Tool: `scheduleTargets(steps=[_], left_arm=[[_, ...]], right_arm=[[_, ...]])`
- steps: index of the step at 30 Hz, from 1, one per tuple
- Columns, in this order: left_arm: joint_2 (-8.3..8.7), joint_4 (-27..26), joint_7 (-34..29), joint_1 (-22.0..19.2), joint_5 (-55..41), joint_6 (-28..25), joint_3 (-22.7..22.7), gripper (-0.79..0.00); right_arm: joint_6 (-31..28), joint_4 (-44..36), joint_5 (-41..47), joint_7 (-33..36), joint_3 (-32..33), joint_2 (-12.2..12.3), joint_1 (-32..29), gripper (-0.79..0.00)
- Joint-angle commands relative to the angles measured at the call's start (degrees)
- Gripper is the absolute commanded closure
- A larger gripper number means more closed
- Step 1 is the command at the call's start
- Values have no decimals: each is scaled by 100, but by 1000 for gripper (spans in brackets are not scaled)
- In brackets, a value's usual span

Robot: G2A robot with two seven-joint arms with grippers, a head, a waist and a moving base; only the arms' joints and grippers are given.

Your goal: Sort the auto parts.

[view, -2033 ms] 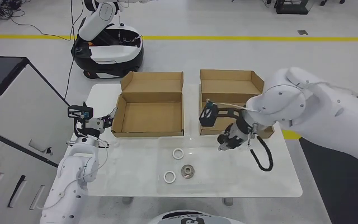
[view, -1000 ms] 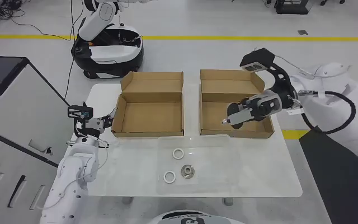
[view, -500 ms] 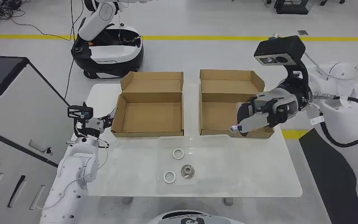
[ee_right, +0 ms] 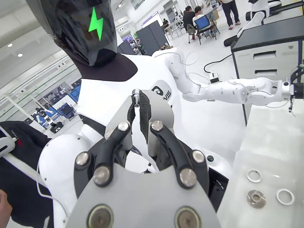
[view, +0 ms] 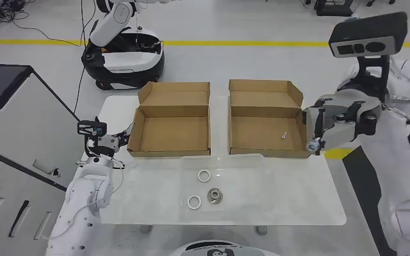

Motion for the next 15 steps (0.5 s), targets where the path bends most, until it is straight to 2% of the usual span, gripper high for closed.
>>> scheduleTargets(steps=[1, 8, 15], left_arm=[[0, 0, 0, 0, 0, 0, 0, -785], [0, 0, 0, 0, 0, 0, 0, -785], [0, 0, 0, 0, 0, 0, 0, -785]], right_arm=[[-4, -22, -44, -4, 25, -163, -10, 0], [-3, -65, -230, -4, -129, -635, 59, 0], [-3, -166, -209, -4, -113, -980, 60, 0]])
